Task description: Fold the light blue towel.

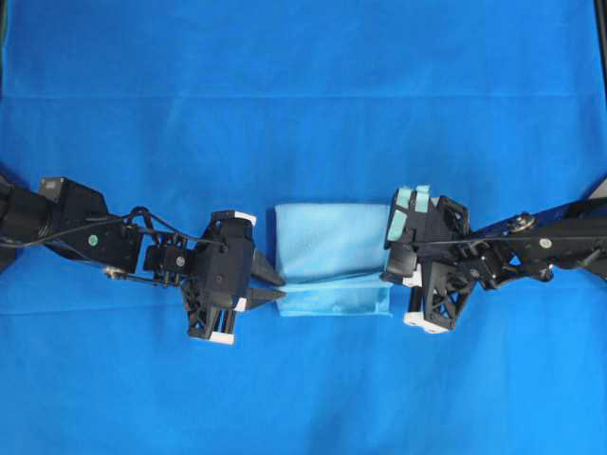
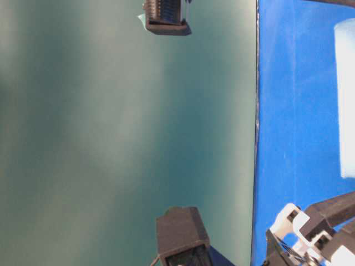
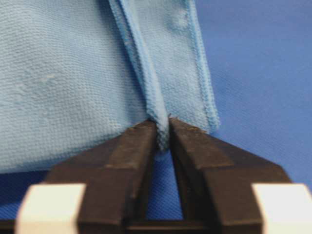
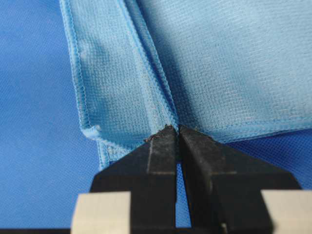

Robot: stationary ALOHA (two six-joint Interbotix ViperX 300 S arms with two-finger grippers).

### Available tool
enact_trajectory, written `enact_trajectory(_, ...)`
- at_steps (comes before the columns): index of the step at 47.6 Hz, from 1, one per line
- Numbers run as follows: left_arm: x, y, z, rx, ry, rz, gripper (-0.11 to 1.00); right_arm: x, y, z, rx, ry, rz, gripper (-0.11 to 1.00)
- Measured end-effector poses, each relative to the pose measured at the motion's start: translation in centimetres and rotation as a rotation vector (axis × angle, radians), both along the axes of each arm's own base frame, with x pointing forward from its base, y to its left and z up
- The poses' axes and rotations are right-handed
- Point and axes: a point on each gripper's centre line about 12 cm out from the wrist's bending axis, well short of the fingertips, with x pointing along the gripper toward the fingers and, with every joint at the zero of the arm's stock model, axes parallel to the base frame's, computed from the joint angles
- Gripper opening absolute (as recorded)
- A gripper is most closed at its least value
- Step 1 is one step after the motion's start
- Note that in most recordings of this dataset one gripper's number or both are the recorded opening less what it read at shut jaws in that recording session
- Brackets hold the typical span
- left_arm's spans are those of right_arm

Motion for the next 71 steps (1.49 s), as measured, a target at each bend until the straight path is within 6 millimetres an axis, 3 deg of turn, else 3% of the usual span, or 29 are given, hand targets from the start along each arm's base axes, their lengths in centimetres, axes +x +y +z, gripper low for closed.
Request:
enact_trajectory(9,0.0,0.0,-0.1,0.000,0.002,0.000,0.56,0.1,0.1,0.1,0.002,-0.005,0.003,0.07)
enact_trajectory(17,0.0,0.0,0.0,0.002,0.004,-0.001,0.57,0.6,0.6,0.5,-0.001,-0.020,0.022,0.55)
enact_trajectory(20,0.0,0.0,0.3,0.001,0.000,-0.001,0.57,0.7,0.9,0.9,-0.007,-0.026,0.030,0.63)
enact_trajectory(27,-0.1,0.0,2.3,-0.004,-0.027,-0.003,0.57,0.5,1.2,3.1,-0.034,-0.055,0.040,0.55)
enact_trajectory(46,-2.8,0.4,10.7,-0.015,-0.111,-0.012,0.57,-2.6,-0.7,10.6,-0.135,-0.149,-0.018,0.55)
enact_trajectory(57,-6.4,1.0,13.7,-0.030,-0.202,-0.013,0.57,-5.4,-1.7,12.3,-0.172,-0.227,-0.007,0.56)
enact_trajectory(71,-12.8,2.8,16.3,-0.051,-0.360,0.010,0.57,-9.1,-3.3,14.5,-0.261,-0.380,0.027,0.56)
